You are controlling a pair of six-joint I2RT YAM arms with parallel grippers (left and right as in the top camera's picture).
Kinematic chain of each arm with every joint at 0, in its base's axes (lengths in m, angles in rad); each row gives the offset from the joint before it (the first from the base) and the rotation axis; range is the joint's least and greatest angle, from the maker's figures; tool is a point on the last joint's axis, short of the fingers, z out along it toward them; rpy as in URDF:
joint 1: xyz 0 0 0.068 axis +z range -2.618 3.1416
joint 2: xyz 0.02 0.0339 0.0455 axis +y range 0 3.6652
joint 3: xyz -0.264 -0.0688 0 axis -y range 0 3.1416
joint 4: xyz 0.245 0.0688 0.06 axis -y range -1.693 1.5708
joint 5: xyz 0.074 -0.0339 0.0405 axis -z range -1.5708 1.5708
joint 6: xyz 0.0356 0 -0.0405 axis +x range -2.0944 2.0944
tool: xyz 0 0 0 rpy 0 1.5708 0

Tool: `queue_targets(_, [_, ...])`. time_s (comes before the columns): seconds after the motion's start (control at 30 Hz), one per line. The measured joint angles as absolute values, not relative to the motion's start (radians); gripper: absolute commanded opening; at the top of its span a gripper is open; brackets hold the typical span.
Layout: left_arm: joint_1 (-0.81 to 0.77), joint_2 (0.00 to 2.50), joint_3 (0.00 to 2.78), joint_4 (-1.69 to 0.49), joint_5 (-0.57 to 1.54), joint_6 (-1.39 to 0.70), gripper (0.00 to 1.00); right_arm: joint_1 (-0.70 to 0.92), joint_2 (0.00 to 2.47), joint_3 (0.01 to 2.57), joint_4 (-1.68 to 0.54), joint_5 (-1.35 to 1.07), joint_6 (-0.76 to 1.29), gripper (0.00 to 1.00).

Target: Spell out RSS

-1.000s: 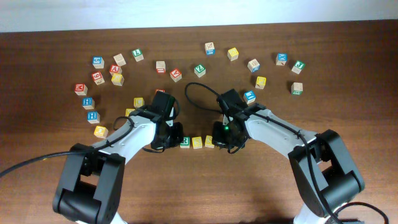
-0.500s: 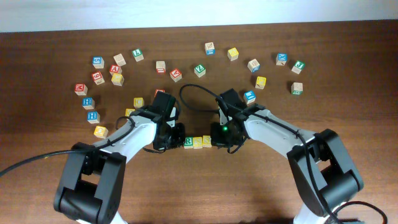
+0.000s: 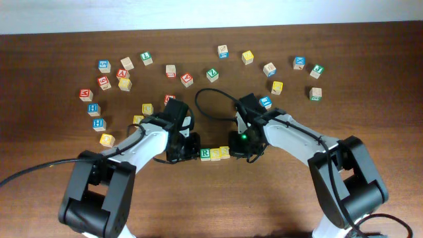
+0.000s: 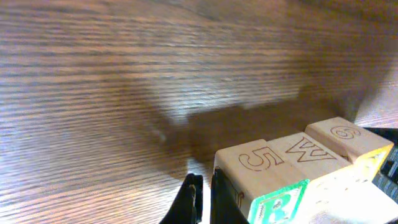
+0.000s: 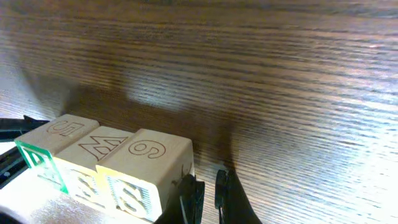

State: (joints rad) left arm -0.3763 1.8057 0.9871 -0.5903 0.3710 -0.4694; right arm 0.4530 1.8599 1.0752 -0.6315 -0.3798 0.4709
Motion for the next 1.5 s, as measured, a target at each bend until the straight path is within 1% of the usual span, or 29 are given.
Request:
queue_targets(0.53, [-0.408, 1.807, 0.987, -0.590, 0.348, -0.469, 0.00, 0.426, 1.862, 1.093, -0.714, -0.367, 0.464, 0.05])
queue_targets(1.07, [-0.408, 1.807, 0.987, -0.611, 0.352, -0.469, 0.00, 0.424, 1.868, 1.102, -0.688, -0.435, 0.464, 0.05])
queue_targets(1.13, [-0.408, 1.807, 0.987, -0.612, 0.352, -0.469, 0.00, 0.424, 1.868, 1.103, -0.695, -0.432, 0.464, 0.05])
queue_targets(1.23, [-0.408, 1.806, 0.987, -0.632, 0.318, -0.493, 0.01, 0.420, 1.868, 1.114, -0.770, -0.340, 0.464, 0.05])
queue_targets(1.4, [-0.410, 1.802, 0.993, -0.645, 0.263, -0.548, 0.00, 0.389, 1.873, 1.250, -0.842, -0.292, 0.464, 0.04])
queue_targets(1.5, [-0.361, 1.795, 0.995, -0.651, 0.216, -0.623, 0.04, 0.394, 1.873, 1.299, -0.821, -0.327, 0.464, 0.04])
